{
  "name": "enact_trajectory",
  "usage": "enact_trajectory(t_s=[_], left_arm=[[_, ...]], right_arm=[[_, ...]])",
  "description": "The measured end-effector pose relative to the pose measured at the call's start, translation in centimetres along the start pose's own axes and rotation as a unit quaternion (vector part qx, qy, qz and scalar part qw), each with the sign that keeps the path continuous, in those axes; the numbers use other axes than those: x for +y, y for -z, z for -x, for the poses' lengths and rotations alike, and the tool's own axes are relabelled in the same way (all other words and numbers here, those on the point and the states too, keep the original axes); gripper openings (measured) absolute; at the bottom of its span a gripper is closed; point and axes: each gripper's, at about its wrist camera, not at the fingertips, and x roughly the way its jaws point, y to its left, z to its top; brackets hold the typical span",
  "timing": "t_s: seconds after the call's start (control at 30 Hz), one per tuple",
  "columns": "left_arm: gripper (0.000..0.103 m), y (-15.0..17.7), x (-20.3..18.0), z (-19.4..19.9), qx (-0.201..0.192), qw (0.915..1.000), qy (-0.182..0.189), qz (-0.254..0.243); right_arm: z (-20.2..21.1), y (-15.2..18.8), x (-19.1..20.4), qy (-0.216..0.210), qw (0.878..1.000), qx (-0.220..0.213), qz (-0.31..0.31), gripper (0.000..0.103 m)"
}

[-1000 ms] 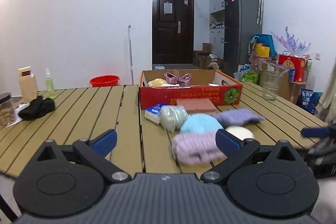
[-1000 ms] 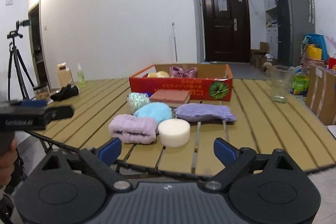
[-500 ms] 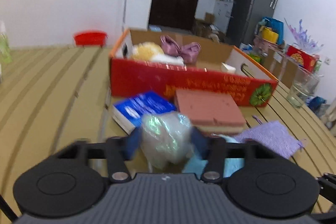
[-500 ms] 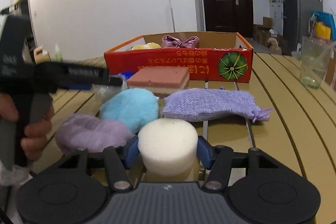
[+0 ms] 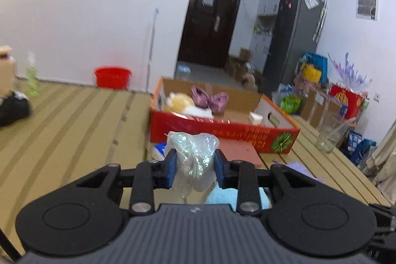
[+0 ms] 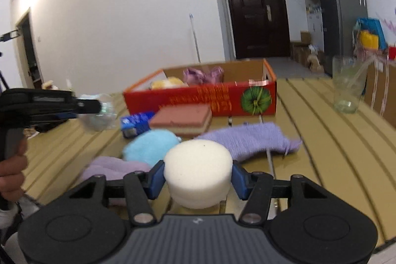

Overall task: Collect trash
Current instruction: 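Grasp the clear plastic bag with the left tool while the right tool grasps the white round sponge, then carry the bag and round sponge into the box and release both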

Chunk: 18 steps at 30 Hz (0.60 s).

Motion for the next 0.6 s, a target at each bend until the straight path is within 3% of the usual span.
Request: enact_trajectory(t_s=[0.1,0.27,0.47,0.6], left_arm=[[0.031,0.5,0.0,4.7,-0.014,0.9999,0.001,0.004],[0.031,1.1,-0.6,9.0,-0.025,0.9996,0.013,-0.001],[0.031,1.0,-1.4,10.7,-0.038,0.9989,0.025,-0.010],[0.031,0.2,-1.7,9.1,-0.036,0.9988,0.030,-0.012]], right_arm=[[3.7,0.0,1.0,-0.004,1.000,-0.024,0.008,0.055],[7.9,0.2,2.4,-0.004,0.999,-0.044,0.018,0.054],[9.9,-0.1,3.0,-0.001,0.998,-0.056,0.019,0.054],[9.3,-0.7,2.7,-0.002,0.998,-0.055,0.023,0.054]])
